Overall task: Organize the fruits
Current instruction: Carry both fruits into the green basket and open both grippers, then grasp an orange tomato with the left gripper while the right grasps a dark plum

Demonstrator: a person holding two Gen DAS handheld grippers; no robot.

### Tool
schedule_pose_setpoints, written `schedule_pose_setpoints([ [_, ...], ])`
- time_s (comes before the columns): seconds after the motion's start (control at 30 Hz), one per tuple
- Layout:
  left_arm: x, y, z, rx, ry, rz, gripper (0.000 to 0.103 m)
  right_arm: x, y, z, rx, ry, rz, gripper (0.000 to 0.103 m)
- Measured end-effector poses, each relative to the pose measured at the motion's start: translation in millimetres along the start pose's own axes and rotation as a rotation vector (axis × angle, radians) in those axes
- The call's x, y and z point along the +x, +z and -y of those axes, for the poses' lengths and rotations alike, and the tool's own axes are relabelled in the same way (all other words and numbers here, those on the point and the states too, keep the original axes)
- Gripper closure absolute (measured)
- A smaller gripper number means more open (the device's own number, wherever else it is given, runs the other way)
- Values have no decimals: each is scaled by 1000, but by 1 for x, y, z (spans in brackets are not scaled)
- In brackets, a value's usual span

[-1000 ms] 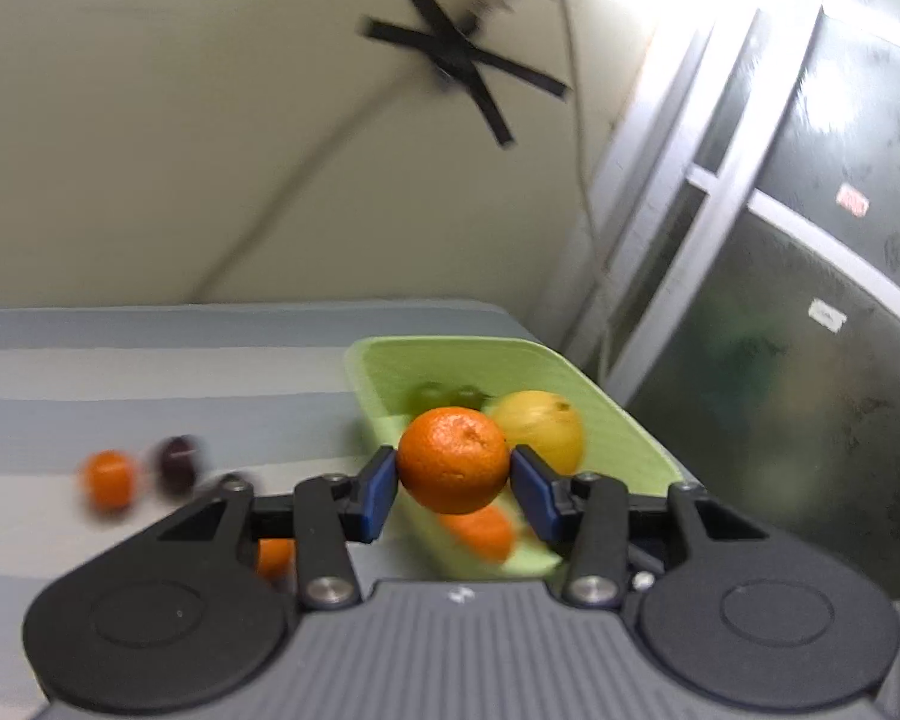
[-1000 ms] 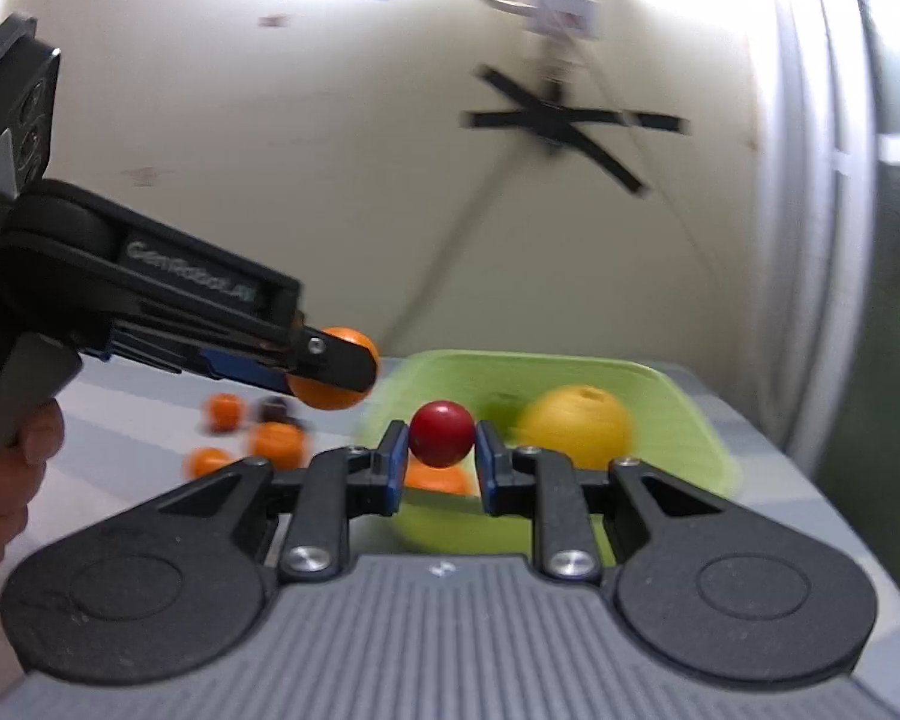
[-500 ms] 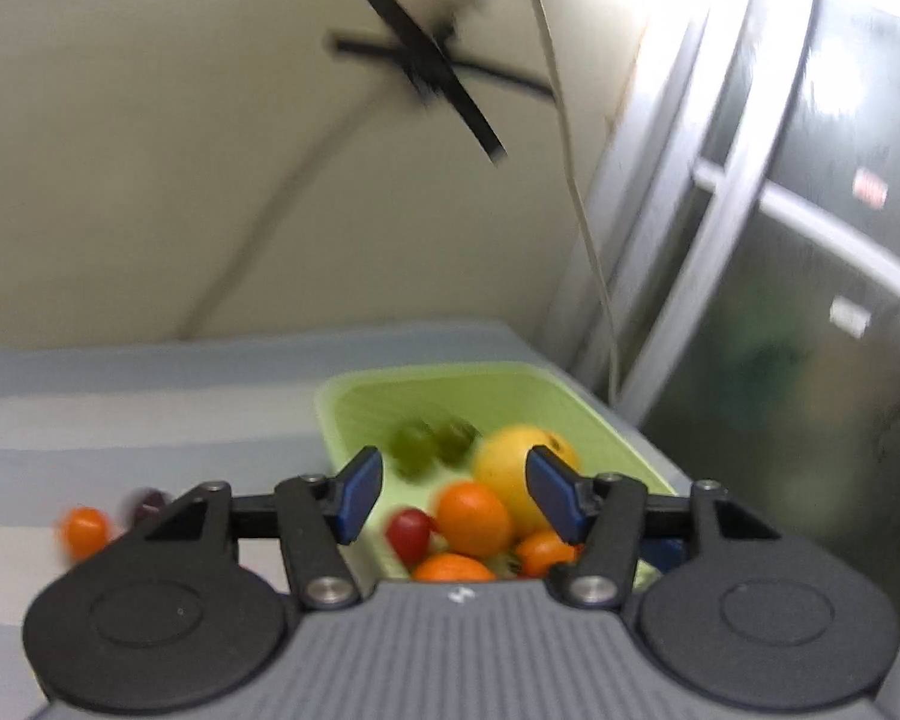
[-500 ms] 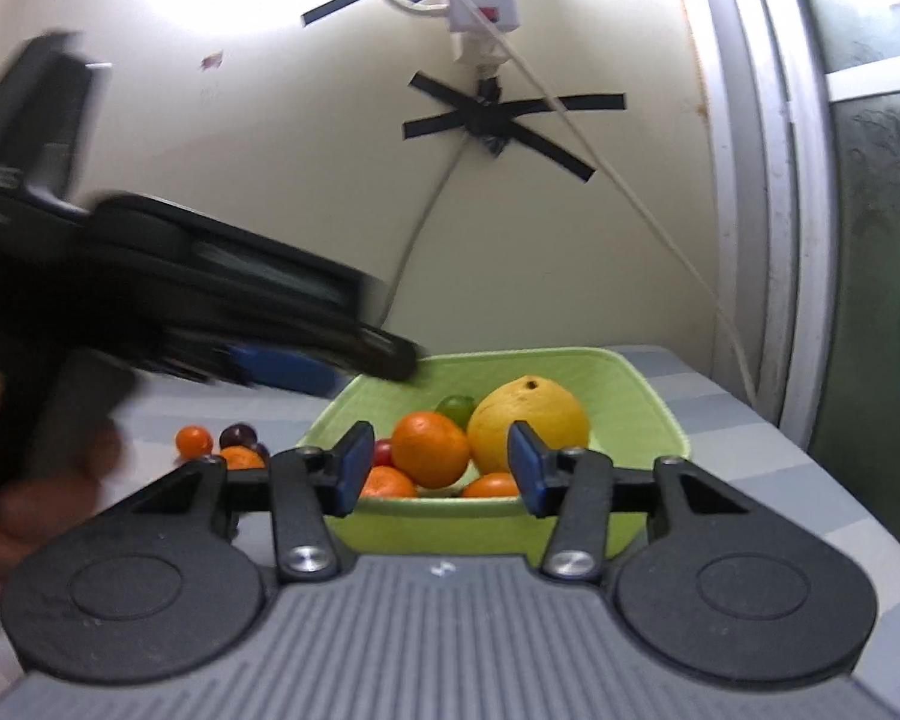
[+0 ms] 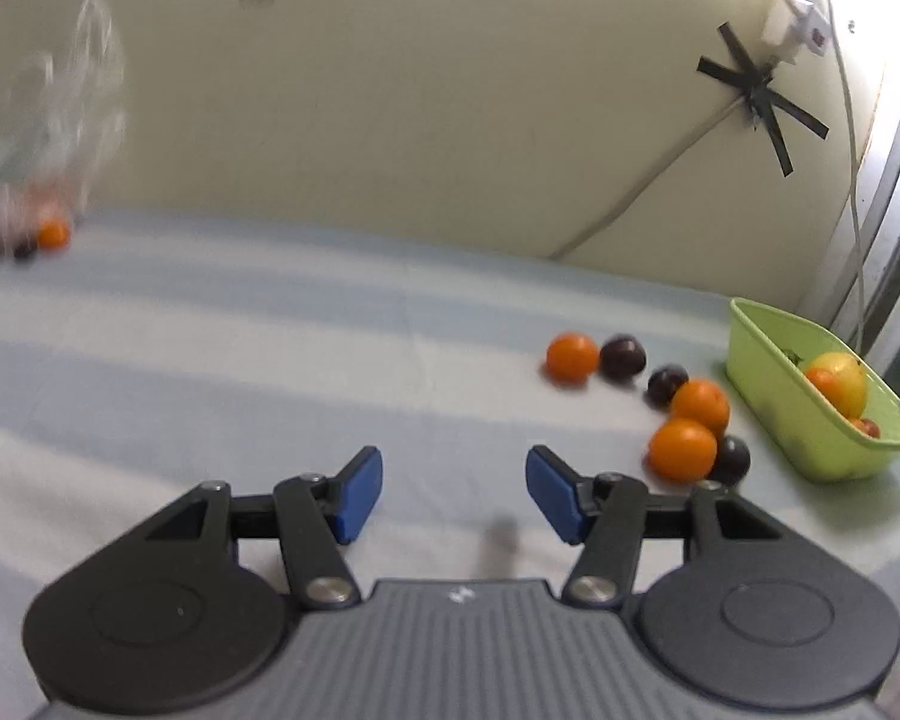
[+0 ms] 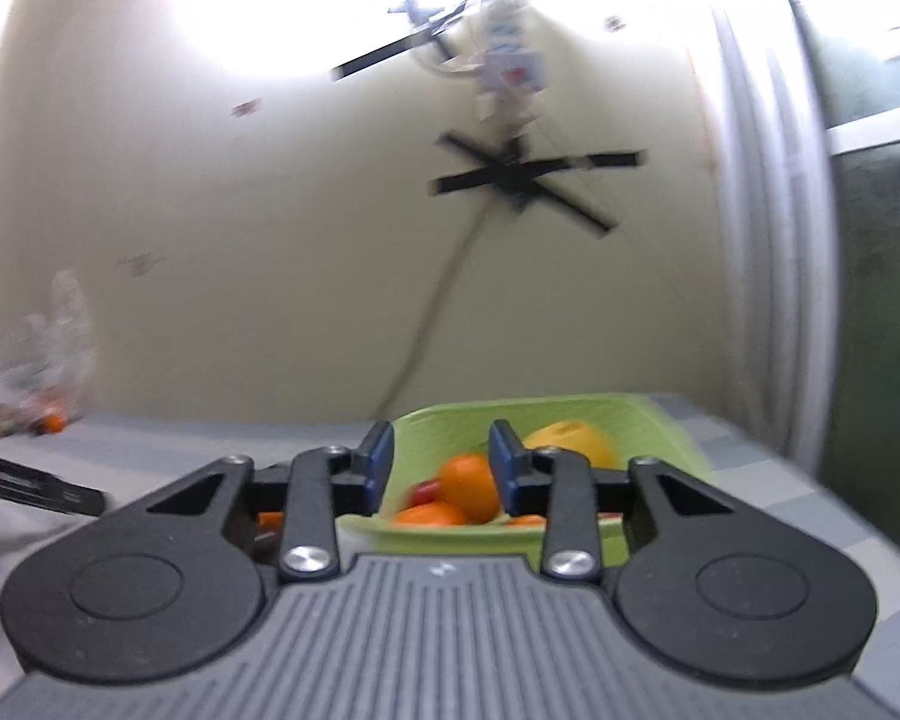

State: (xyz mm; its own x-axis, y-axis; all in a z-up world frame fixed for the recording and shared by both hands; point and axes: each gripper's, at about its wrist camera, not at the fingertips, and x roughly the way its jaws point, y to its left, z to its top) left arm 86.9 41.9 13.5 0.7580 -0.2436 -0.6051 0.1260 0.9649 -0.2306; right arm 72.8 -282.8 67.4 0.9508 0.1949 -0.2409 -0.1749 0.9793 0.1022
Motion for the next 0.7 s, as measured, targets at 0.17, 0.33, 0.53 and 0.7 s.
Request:
schedule_pose_setpoints([
  [0.17,11,13,16,-5,-202,-46,48,24,-9,-50,-90,144,-230,71],
  [0.33,34,25,44,-13,-309,-96,44,57,-13,-71,-128,114,-354,70],
  [0.53,61,20,69,35,-345,-102,46,83,-15,-77,-149,98,-424,69],
  [0.7,56,15,69,35,-355,-84,56,80,-12,-67,-80,144,-424,74],
])
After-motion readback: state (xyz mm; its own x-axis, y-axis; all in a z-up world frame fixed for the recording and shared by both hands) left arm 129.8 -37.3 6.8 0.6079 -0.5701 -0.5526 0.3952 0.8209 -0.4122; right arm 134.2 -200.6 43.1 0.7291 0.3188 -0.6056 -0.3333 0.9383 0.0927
